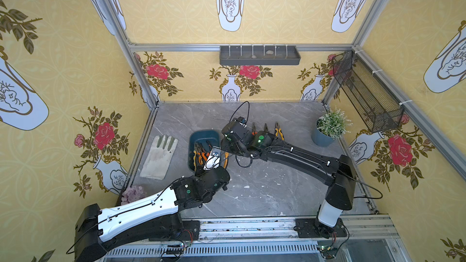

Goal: Take the pliers out of the storage box
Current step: Place the pliers at the center of the board.

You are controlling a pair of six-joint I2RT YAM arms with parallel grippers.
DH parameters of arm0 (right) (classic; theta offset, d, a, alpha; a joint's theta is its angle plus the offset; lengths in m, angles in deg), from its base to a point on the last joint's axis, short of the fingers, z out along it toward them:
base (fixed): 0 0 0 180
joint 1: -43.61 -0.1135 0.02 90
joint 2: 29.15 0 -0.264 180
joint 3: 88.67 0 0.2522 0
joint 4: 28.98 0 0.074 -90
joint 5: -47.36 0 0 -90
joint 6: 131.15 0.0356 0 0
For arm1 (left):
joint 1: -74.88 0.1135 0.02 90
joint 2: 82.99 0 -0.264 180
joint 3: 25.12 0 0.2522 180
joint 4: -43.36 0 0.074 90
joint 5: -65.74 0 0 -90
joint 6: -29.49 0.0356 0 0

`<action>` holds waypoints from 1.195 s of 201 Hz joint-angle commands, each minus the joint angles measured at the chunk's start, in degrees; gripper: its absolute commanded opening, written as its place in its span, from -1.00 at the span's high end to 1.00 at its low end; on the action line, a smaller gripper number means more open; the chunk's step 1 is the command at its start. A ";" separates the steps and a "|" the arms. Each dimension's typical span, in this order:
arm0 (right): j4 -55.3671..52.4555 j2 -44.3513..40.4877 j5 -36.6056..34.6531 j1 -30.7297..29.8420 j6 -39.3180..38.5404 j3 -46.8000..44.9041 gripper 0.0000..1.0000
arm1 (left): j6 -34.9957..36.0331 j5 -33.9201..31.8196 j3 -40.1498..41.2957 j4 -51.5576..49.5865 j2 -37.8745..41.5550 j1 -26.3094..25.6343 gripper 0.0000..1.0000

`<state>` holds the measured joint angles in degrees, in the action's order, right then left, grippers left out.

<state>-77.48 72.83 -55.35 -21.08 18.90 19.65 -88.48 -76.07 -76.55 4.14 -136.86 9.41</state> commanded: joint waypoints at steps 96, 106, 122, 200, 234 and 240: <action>-2.61 -0.19 -3.54 -0.97 0.93 -1.04 0.22 | -2.16 -1.58 0.56 3.11 0.58 -0.45 1.00; -2.67 -0.25 -3.50 -0.97 1.28 -1.54 0.23 | -1.58 -1.26 0.75 3.68 1.11 -0.45 1.00; -2.33 -0.62 -3.35 -0.97 1.95 -2.31 0.31 | -0.43 -0.78 0.63 4.14 1.40 -0.45 1.00; -1.96 -2.08 -3.64 -1.14 2.68 -3.77 0.77 | -0.07 0.27 0.51 4.88 -0.38 -0.53 1.00; -1.77 -2.75 -3.64 -1.23 3.14 -4.26 0.89 | 0.02 0.14 -0.11 5.60 -2.14 -0.54 1.00; -1.33 -2.84 -3.28 -1.23 3.21 -4.36 0.88 | 0.02 -0.40 -0.29 5.52 -2.45 -0.53 1.00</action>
<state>-75.60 70.46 -58.58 -21.95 23.29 15.85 -91.17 -72.95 -76.14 7.31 -138.23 8.82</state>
